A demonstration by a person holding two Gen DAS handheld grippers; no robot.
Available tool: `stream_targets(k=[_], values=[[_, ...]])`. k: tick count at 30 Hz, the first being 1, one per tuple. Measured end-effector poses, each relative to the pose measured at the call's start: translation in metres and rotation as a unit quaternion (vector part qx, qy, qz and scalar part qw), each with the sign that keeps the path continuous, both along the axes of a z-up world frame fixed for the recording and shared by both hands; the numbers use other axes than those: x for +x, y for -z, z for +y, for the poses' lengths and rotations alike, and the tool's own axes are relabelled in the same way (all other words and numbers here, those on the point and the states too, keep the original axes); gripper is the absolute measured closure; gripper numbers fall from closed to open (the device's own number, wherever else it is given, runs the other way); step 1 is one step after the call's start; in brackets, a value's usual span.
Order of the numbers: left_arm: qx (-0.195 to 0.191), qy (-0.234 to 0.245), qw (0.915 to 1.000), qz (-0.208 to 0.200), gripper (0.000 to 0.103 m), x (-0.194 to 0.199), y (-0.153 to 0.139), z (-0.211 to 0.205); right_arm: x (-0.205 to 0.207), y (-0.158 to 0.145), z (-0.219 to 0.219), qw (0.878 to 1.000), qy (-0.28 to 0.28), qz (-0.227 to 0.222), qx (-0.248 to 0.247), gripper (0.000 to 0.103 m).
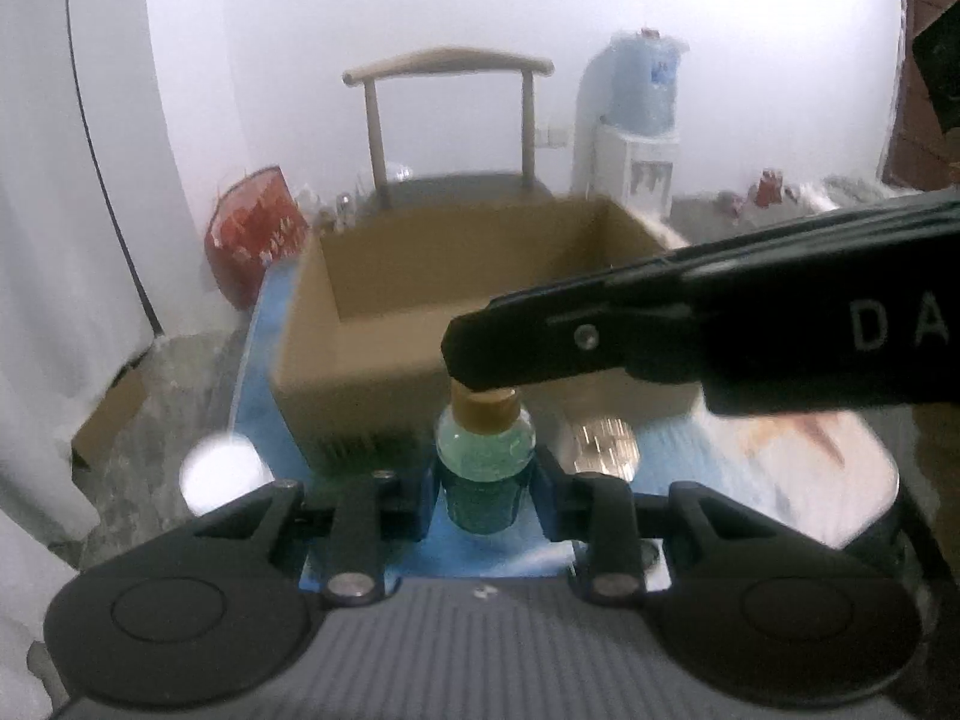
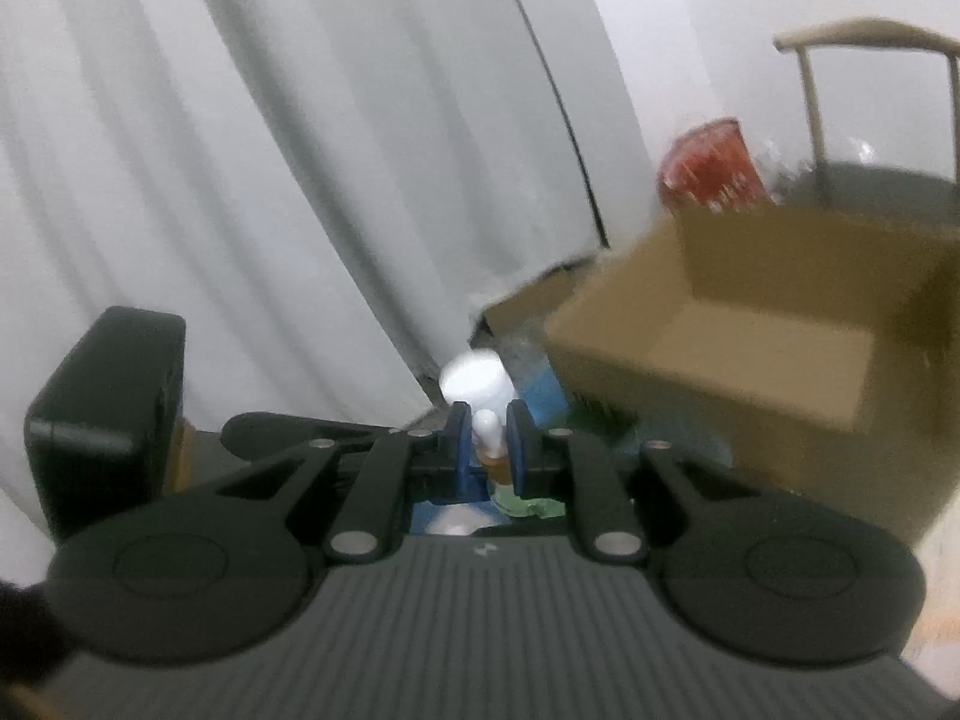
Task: Organize rigid objects
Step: 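Lift the dropper bottle with the right gripper into the box and open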
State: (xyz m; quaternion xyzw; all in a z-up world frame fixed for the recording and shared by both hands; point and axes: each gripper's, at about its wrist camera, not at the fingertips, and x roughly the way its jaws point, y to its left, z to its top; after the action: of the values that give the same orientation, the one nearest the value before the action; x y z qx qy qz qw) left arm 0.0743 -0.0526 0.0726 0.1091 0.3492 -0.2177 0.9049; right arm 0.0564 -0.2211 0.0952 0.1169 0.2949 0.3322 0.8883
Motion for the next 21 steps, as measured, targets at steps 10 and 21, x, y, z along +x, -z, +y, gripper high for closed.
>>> stream_targets(k=[10,21], values=[[-0.012,-0.007,0.9981,0.059,0.07,0.137,-0.019,-0.024,0.134,-0.052,-0.02,0.999,0.004,0.035,-0.002,0.092],[0.037,-0.046,0.9861,0.155,0.07,0.277,0.058,-0.056,0.301,0.028,-0.047,0.979,0.043,0.197,0.033,0.092]])
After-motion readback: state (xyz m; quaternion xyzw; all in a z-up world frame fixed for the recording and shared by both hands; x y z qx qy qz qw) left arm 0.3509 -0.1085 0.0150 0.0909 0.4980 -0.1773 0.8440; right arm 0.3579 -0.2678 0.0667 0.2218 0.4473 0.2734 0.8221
